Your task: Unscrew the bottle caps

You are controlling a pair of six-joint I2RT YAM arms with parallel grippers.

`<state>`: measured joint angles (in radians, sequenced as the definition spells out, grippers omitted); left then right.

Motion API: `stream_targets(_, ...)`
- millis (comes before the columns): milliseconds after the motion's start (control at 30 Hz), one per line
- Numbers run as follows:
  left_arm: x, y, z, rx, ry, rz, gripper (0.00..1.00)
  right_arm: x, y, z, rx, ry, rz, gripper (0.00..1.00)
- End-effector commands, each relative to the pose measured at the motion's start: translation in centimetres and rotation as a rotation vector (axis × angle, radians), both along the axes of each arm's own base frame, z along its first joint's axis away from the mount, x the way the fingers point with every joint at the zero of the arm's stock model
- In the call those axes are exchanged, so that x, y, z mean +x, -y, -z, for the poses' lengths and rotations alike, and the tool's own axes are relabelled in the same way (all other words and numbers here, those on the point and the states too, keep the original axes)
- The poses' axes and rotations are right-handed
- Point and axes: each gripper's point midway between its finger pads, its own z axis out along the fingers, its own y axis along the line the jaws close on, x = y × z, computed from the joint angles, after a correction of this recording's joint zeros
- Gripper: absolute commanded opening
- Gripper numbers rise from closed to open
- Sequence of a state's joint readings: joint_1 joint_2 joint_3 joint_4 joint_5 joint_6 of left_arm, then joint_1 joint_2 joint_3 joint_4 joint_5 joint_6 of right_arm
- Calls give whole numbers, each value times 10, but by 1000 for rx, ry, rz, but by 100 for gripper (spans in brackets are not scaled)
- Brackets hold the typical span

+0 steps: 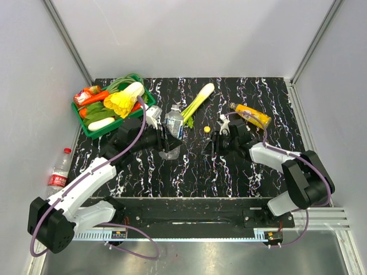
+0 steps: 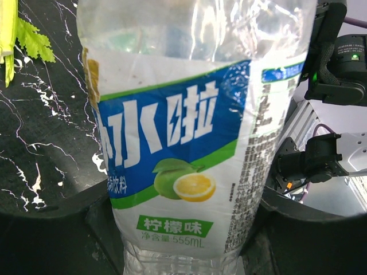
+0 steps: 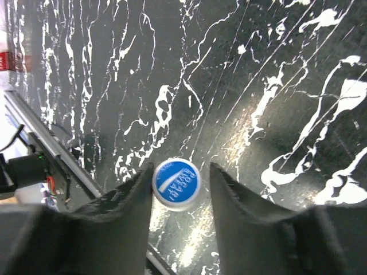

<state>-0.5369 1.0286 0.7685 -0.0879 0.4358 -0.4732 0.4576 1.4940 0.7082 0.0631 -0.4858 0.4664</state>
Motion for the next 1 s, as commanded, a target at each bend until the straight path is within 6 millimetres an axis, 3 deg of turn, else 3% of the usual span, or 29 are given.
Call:
stream_targets(0,-2,4,-19,-54,50,30,1,10,1,-16,-6,90,16,58)
stream_targets(67,-4,4,-16,-50,44,34,2,10,1,-21,1,100,16,74)
stream_targets(133,-3,4,-16,-52,44,33,2,10,0,-28,13,114,17,83)
stream_targets(300,-6,5,-16,-56,46,47,2,14,-1,-52,32,160,24,95)
stream_targets(567,-8,4,-21,-47,58,58,3,21,-1,-99,62,270,24,100)
stream_targets(767,-17,2,-27,-60,83,81,4,14,-9,-157,162,379,-30,100)
stream_targets(967,-31,13,-31,-92,75,198,5,-4,-17,-217,272,471,-112,100)
